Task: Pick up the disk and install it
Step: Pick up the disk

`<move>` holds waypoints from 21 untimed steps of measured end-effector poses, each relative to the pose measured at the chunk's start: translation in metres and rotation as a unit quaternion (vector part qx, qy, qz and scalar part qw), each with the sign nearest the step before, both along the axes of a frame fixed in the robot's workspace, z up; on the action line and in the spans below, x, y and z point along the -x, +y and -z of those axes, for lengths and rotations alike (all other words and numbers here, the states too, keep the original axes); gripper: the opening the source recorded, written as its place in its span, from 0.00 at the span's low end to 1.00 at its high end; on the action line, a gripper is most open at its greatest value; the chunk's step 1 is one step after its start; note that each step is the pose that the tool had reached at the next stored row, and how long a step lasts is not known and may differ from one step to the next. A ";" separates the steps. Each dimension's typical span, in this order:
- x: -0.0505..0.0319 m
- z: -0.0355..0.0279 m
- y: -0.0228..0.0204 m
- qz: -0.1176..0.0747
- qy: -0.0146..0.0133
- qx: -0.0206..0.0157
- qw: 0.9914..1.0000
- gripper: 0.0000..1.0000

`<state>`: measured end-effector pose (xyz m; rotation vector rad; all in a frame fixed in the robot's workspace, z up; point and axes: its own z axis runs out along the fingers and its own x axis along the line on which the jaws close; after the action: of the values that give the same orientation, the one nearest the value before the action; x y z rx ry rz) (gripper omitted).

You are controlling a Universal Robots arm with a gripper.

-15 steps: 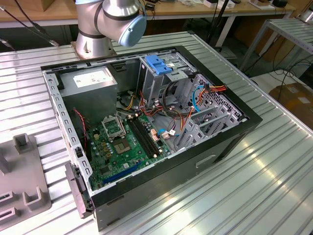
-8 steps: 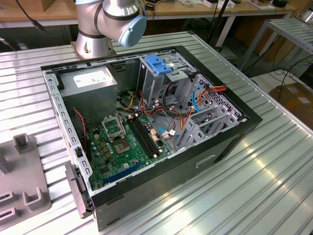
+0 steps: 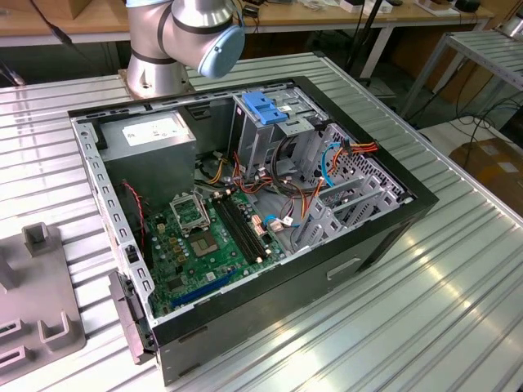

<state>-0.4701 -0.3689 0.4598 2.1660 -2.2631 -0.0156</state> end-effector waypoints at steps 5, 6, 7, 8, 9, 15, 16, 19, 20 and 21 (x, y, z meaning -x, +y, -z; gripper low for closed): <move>0.0000 -0.0118 0.0000 0.000 0.000 0.000 1.000 0.37; 0.0000 -0.0141 0.0000 0.000 0.000 0.000 1.000 0.37; 0.0000 -0.0161 0.0000 0.000 0.000 0.000 1.000 0.37; 0.0000 -0.0201 0.0000 0.000 0.000 0.000 1.000 0.37; 0.0000 -0.0239 0.0000 0.000 0.000 0.000 1.000 0.37; 0.0000 -0.0385 0.0000 0.000 0.000 0.000 1.000 0.37; 0.0000 -0.0419 0.0000 0.000 0.000 0.000 1.000 0.37; 0.0000 -0.0505 0.0000 0.000 0.000 0.000 1.000 0.37; 0.0000 -0.0523 0.0000 0.000 0.000 0.000 1.000 0.37; 0.0000 -0.0551 0.0000 0.000 0.000 0.000 1.000 0.37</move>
<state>-0.4701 -0.3689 0.5149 2.1661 -2.2632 -0.0156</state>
